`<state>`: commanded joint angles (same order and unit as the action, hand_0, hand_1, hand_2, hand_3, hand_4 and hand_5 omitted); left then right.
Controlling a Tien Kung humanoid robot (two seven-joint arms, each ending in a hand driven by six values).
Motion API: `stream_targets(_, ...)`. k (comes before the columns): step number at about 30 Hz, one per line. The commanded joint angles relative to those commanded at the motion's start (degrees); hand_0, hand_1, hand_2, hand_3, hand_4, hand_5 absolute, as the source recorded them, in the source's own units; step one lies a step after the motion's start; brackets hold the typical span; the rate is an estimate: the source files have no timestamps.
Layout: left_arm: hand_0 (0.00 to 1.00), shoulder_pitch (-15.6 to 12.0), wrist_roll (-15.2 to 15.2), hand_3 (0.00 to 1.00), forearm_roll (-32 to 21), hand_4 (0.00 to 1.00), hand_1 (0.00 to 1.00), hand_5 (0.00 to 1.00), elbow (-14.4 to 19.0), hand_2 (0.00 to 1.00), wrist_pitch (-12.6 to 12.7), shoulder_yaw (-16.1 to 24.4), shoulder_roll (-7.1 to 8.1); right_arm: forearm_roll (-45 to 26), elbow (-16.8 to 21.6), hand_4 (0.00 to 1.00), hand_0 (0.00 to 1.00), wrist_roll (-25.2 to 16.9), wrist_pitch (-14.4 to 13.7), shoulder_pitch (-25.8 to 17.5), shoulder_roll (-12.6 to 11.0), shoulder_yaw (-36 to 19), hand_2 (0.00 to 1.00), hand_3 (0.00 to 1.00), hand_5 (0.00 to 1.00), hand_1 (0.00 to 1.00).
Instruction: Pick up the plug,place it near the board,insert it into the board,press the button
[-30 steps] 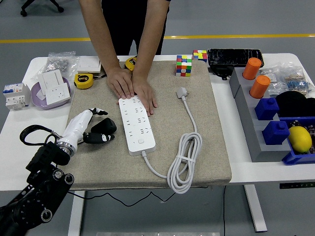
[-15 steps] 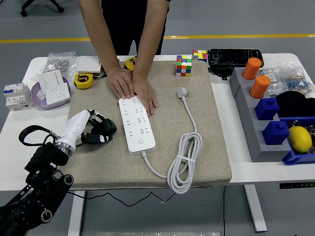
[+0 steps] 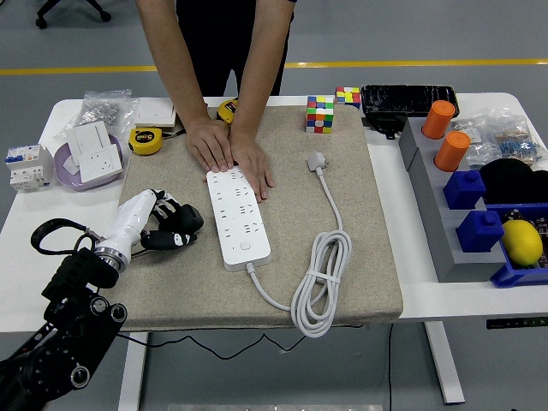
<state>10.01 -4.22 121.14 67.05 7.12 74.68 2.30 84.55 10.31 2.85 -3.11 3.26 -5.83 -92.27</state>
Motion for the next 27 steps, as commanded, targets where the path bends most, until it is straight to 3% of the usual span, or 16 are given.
stream_targets(12,0.637,1.6,0.83,0.42,-4.83,0.635,0.429,0.079,2.8,0.385,-1.28,-2.58,2.63,0.0,0.0,0.998,0.966,-0.01,-0.04,-0.01,0.08,0.44,0.858,0.877,0.95,0.893)
stream_targets(20,0.646,6.17,1.59,0.423,-7.19,0.615,0.445,0.067,3.49,0.386,-1.83,-9.1,6.97,-0.38,0.0,0.998,0.966,-0.05,-0.1,0.21,-0.07,0.81,0.858,0.877,0.95,0.893)
stream_targets(27,0.654,9.34,1.97,0.425,-7.43,0.595,0.464,0.043,2.16,0.39,-1.62,-14.7,9.01,-0.7,0.0,0.998,0.966,-0.14,-0.1,0.28,-0.04,1.19,0.858,0.877,0.95,0.893)
